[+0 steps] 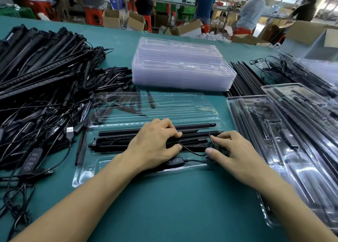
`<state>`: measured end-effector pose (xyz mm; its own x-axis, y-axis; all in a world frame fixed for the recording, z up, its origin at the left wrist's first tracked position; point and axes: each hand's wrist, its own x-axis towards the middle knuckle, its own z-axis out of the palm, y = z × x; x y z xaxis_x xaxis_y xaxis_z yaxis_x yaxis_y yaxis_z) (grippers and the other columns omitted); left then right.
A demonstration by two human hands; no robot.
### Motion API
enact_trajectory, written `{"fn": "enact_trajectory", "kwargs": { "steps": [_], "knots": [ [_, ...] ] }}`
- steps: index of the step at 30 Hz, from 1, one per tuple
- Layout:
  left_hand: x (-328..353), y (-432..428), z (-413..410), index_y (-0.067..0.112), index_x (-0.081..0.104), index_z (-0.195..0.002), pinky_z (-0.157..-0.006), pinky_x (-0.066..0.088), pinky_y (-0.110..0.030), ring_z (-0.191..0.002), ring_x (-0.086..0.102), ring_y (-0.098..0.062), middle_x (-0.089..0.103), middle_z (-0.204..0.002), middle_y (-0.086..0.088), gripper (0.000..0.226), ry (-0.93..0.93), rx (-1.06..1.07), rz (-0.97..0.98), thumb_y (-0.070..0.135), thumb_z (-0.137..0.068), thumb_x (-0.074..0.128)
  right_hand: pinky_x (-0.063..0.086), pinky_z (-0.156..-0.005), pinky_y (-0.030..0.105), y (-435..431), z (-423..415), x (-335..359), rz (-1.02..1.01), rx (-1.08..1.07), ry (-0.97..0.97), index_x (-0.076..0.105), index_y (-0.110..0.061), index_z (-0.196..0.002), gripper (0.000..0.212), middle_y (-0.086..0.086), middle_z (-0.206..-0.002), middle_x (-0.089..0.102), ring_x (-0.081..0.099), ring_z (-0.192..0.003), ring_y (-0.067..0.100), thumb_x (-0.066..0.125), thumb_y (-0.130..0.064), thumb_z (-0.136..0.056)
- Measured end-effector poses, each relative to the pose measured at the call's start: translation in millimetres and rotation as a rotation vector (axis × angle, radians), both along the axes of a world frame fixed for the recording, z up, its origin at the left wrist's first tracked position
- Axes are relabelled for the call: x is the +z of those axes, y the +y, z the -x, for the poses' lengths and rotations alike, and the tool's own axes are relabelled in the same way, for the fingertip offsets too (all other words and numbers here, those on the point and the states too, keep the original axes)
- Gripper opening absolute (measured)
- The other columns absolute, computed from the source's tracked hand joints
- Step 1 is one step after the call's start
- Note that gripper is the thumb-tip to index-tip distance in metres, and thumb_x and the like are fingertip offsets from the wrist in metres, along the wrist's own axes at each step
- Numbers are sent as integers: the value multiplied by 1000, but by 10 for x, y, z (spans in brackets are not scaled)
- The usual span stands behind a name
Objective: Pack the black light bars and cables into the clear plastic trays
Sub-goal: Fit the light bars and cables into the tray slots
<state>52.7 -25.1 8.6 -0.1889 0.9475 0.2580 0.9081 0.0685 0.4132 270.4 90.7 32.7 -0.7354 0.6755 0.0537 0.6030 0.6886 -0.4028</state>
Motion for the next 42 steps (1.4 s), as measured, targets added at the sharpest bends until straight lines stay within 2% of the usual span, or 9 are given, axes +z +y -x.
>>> {"fn": "enact_trajectory", "kwargs": {
  "steps": [10, 13, 17, 23, 26, 28, 33, 39, 42],
  "knots": [
    [177, -19, -241, 25, 58, -120, -97, 33, -36, -107, 44, -20, 51, -113, 4, 90, 204, 61, 124, 82, -75, 5, 37, -88, 26, -233, 110, -58, -160, -72, -4, 61, -22, -127, 36, -5, -105, 52, 48, -105, 17, 59, -38, -94],
    [132, 59, -362, 24, 48, -114, -95, 34, -41, -107, 43, -23, 46, -113, 2, 96, 315, 136, 182, 96, -63, 9, 37, -88, 29, -353, 165, -65, -236, -92, -123, 49, -17, -137, 40, 0, -113, 51, 45, -105, 22, 41, -36, -102],
    [70, 123, -356, 24, 42, -112, -94, 31, -41, -108, 39, -23, 42, -114, 3, 88, 293, 167, 210, 94, -62, 23, 37, -82, 31, -372, 164, -54, -254, -67, -131, 59, -17, -112, 35, -2, -101, 49, 43, -91, 21, 30, -35, -104],
    [45, 183, -318, 28, 43, -116, -94, 30, -38, -104, 36, -21, 37, -109, 5, 77, 210, 157, 189, 87, -67, 41, 40, -79, 27, -224, 201, -63, -107, -174, 149, 76, -18, -102, 15, -4, -92, 59, 57, -90, 17, 67, -21, -91],
    [24, 174, -314, 30, 43, -123, -95, 29, -38, -104, 35, -21, 36, -109, 5, 77, 208, 135, 154, 85, -70, 39, 48, -81, 24, -162, 208, -29, 51, -226, 295, 69, -28, -118, 42, -7, -79, 66, 63, -76, 9, 79, -15, -80],
    [19, 167, -302, 31, 43, -126, -96, 30, -38, -104, 34, -20, 31, -106, 6, 76, 192, 110, 157, 85, -73, 34, 44, -74, 12, -108, 206, -15, 139, -224, 283, 59, -31, -131, 59, -8, -75, 61, 58, -67, 1, 81, -14, -79],
    [11, 171, -323, 29, 45, -124, -101, 28, -37, -113, 36, -20, 41, -118, 5, 75, 162, 93, 142, 81, -79, 14, 38, -67, 2, -68, 217, -6, 131, -178, 170, 69, -26, -120, 37, -7, -91, 51, 58, -72, -2, 75, -17, -85],
    [38, 276, -476, 23, 42, -122, -97, 30, -39, -107, 36, -23, 41, -115, 1, 93, 224, 130, 178, 94, -65, 24, 42, -78, 16, -96, 255, 19, 34, -160, 79, 70, -23, -121, 34, -5, -92, 55, 58, -79, 9, 72, -16, -87],
    [23, 295, -484, 49, 22, -141, -99, 27, -42, -112, 34, -25, 37, -119, 0, 85, 208, 29, 195, 93, -68, 21, 45, -86, 30, -91, 236, 85, 7, -98, -26, 71, -24, -117, 27, 2, -98, 62, 59, -96, 21, 64, -16, -92]
  ]
}}
